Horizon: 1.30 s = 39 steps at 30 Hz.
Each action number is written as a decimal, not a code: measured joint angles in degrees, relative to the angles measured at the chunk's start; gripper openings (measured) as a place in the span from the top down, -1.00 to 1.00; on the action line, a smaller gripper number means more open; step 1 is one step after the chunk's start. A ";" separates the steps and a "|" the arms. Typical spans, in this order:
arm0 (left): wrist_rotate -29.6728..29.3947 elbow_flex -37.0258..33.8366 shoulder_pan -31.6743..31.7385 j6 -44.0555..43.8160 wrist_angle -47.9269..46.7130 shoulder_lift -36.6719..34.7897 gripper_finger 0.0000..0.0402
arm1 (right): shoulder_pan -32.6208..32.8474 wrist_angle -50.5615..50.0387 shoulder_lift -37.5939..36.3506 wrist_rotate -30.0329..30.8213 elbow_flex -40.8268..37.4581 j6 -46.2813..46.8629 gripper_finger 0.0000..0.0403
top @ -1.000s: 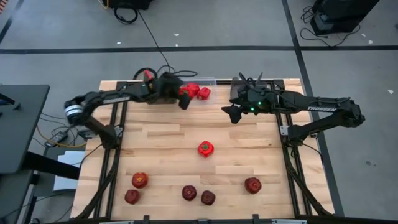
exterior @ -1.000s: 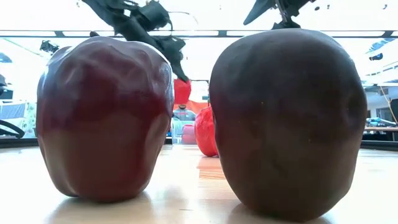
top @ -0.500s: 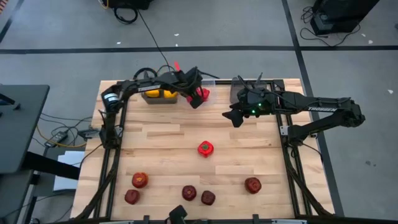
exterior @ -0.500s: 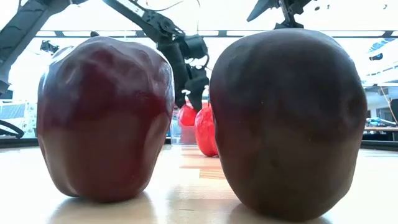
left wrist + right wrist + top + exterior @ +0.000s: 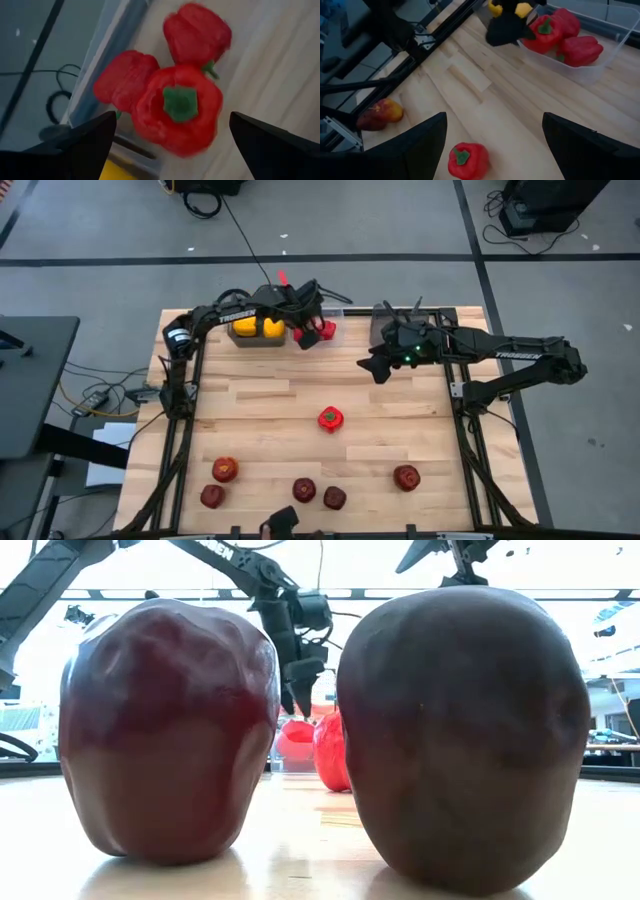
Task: Sort produce into baskets
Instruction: Put the red bell pepper into the transparent bin
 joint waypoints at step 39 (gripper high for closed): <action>22.48 -15.09 -29.42 13.12 20.73 -2.56 -0.96 | 17.02 1.51 -0.04 17.52 0.00 20.87 -0.67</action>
